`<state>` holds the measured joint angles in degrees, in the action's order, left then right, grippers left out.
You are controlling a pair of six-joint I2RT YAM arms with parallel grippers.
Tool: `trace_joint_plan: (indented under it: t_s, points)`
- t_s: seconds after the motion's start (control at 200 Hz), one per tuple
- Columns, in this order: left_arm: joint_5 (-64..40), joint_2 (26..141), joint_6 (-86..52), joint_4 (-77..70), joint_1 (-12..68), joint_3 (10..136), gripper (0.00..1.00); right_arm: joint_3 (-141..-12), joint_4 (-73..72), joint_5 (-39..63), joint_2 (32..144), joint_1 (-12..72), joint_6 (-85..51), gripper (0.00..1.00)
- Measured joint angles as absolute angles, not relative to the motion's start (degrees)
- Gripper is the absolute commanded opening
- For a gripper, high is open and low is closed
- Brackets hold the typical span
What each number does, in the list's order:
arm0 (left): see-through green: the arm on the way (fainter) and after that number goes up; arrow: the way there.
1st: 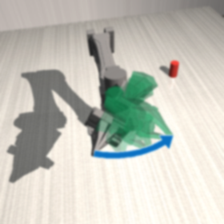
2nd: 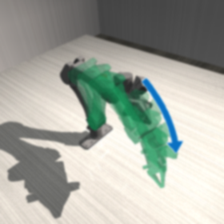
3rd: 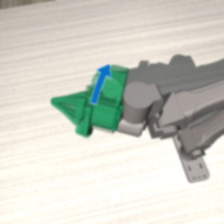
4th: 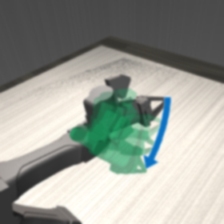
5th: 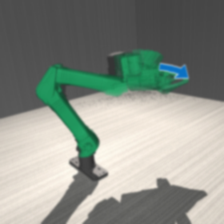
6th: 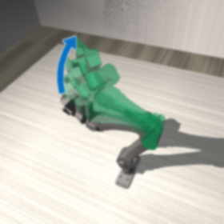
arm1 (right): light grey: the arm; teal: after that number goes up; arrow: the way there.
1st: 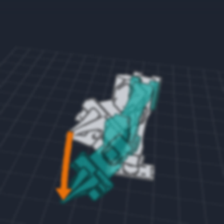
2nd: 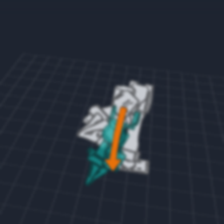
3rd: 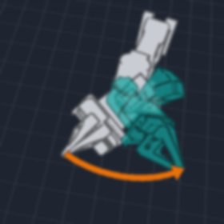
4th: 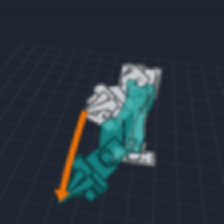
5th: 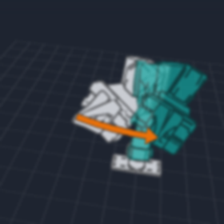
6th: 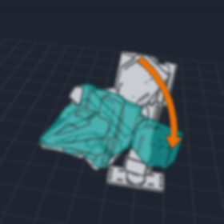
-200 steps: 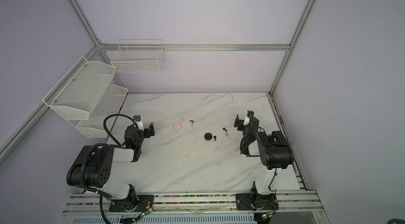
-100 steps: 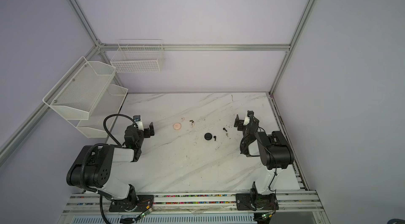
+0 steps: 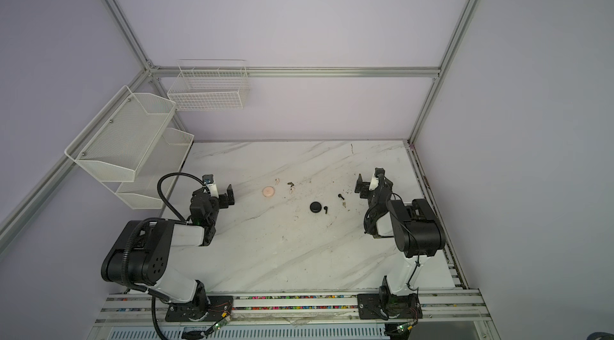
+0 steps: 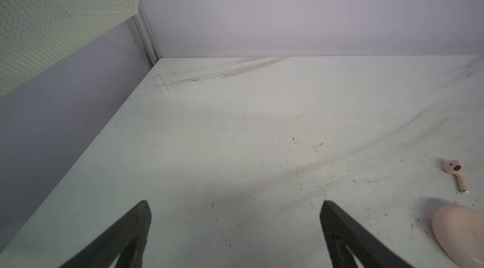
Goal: Insert wireless bluetooth earbuds into charging case
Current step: Move the charging case to the center of the table.
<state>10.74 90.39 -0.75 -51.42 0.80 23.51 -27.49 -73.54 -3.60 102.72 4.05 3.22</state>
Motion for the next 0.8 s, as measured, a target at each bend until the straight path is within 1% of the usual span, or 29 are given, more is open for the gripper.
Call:
trace_joint_plan:
  t_s: [0.12,0.22,0.305,0.425,0.495,0.565,0.63,0.8]
  points:
    - [11.27,90.39,-0.73,-51.57,0.91,23.46,1.0,-27.49,-73.54,-3.64,102.72,4.05,3.22,0.97]
    - [15.29,89.62,-0.67,-51.4,2.22,22.7,1.0,-27.46,-73.01,-4.1,102.15,4.05,3.16,0.97]
    - [18.41,86.13,-0.56,-47.92,3.68,22.65,1.0,-27.55,-68.31,-5.17,97.43,4.12,3.05,0.97]
    - [21.89,76.99,-0.19,-39.53,5.56,23.35,1.0,-31.73,-59.7,-7.99,89.58,5.78,0.4,0.97]
    - [23.83,73.23,-0.89,-31.68,6.98,26.76,1.0,-36.12,-54.85,-8.1,86.89,7.27,-3.86,0.97]
    - [23.7,72.01,-3.22,-23.24,7.99,31.79,1.0,-39.18,-51.64,-7.99,85.38,9.39,-7.51,0.97]
    - [22.68,71.85,-6.9,-16.29,8.86,36.4,1.0,-40.1,-49.25,-8.88,84.64,13.1,-10.44,0.97]
    - [19.79,73.03,-15.77,-5.91,12.99,41.5,1.0,-40.05,-42.37,-9.39,85.32,21.54,-15.84,0.97]
